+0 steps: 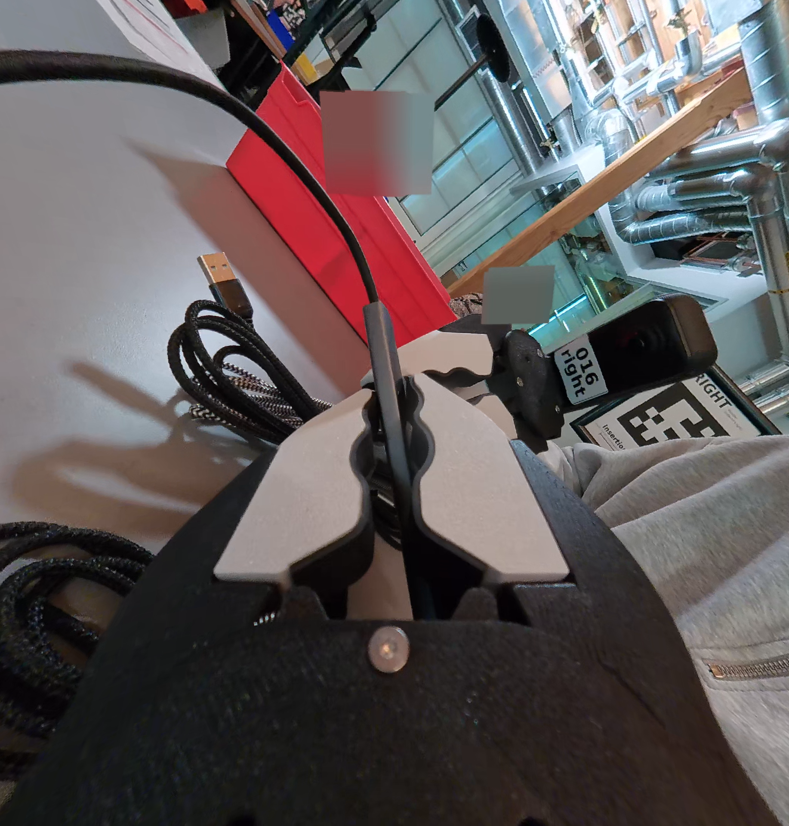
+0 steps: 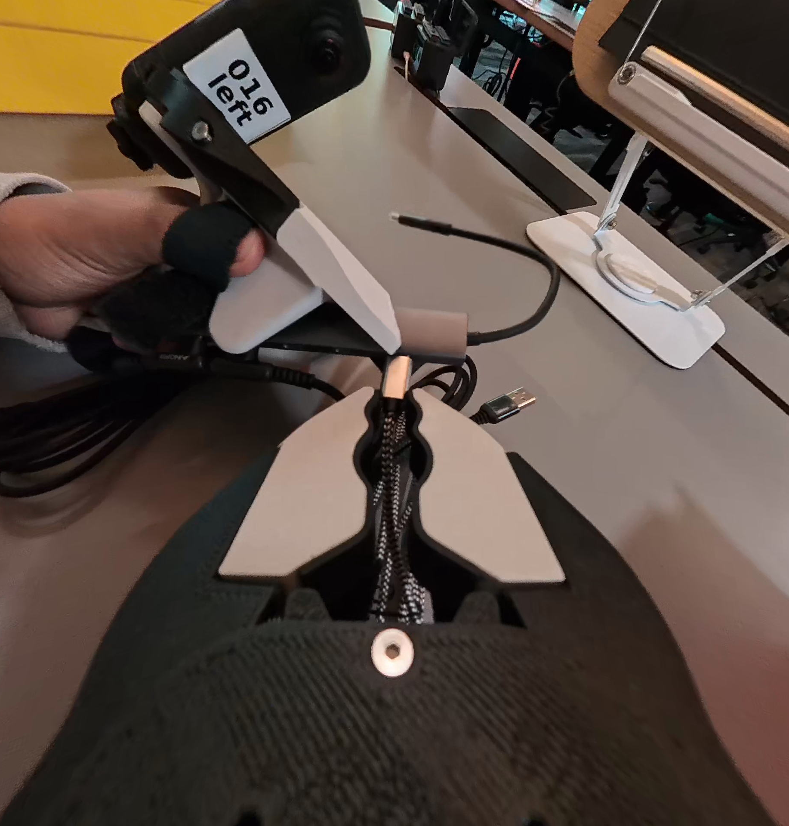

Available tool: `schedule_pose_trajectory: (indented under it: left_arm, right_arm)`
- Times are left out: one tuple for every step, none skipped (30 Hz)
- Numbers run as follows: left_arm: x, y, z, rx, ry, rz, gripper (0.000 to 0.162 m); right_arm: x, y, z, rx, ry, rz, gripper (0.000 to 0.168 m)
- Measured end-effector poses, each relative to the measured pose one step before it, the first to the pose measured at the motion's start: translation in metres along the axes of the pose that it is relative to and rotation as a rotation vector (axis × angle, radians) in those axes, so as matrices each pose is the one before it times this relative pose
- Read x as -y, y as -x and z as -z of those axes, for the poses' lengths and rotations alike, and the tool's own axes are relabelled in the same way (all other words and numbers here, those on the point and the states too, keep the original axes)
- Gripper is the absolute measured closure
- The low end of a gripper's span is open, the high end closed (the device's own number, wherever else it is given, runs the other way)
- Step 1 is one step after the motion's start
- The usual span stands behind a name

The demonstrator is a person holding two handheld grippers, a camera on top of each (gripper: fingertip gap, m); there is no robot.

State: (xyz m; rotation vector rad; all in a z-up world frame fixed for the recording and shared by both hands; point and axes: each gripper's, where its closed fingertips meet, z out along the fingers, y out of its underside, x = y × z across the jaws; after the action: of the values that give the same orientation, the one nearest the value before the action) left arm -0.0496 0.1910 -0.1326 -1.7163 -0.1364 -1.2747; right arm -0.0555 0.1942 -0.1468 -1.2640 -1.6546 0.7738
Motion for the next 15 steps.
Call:
schedule_pose_trajectory:
  left_arm:
    - [-0.00016,0.00079,-0.00026,0.0054,0.0014,0.0026,0.15]
    - [-0.00016,0.00045,-0.00026,0.0025,0.0015,0.0022,0.15]
    - [0.00002,-0.00005,-0.00025,-0.0022,0.0006,0.0012,0.15]
    - [0.00038,-0.00067,-0.00001,-0.0065,-0.002,-0.0013,0.15]
    - [0.00045,-0.00063,0.00002,-0.0071,-0.0026,-0.001,0.15]
    - [0.00026,0.00011,-0.00009,0.0002,-0.0011,0.0,0.15]
    - [0.00018,0.00045,0.00006,0.0046,-0.0012,-0.0013,0.15]
    - [0.00005,0.00055,0.00007,0.0063,-0.0011,-0.0009,0.15]
    - [0.00017,0.00036,0.00011,0.0044,-0.0016,-0.0011,0.15]
    - [-0.00009,0.00016,0.00006,0.001,-0.0002,0.0001,0.15]
    - [-0.00008,-0.00007,0.00012,-0.0031,0.0009,0.0028,0.15]
    - [0.00003,-0.00045,0.00031,-0.0067,0.0005,0.0022,0.15]
    - [-0.0001,-0.00108,0.00013,-0.0103,0.0008,-0.0019,0.15]
    - [-0.00003,-0.00162,0.00003,-0.0125,0.0003,-0.0035,0.15]
    - [-0.00023,-0.00109,-0.00002,-0.0097,0.0017,-0.0024,0.15]
  right_arm:
    - [-0.00074,-0.0001,-0.00008,0.0008,0.0044,0.0023,0.158]
    - [-0.00063,-0.00029,-0.00006,0.0027,0.0046,-0.0008,0.158]
    - [-0.00035,-0.00055,0.00001,0.0038,0.0028,-0.0043,0.158]
    - [0.00008,-0.00078,0.00015,0.0038,-0.0007,-0.0098,0.158]
    - [0.00019,-0.00078,0.00006,0.0055,-0.0023,-0.018,0.158]
    - [-0.00002,-0.00022,-0.00004,0.0078,-0.0008,-0.0256,0.158]
    - [-0.00024,0.0002,-0.00018,0.0062,0.0004,-0.0226,0.158]
    - [0.00001,0.00025,-0.00014,0.0,0.0006,-0.0037,0.158]
    - [-0.00002,0.00008,-0.00003,-0.0072,0.0022,0.018,0.158]
    - [-0.00009,-0.0001,0.00001,-0.0116,0.0034,0.0253,0.158]
    - [0.00005,0.00014,-0.00005,-0.0094,0.0011,0.0165,0.158]
    - [0.00031,0.00031,0.00015,-0.0006,-0.0039,0.0009,0.158]
    - [0.0006,0.00062,0.00042,0.0094,-0.0092,-0.0131,0.158]
    - [0.0009,0.00074,0.00055,0.0153,-0.0145,-0.0216,0.158]
    - [0.00072,0.00084,0.00057,0.0161,-0.0175,-0.0222,0.158]
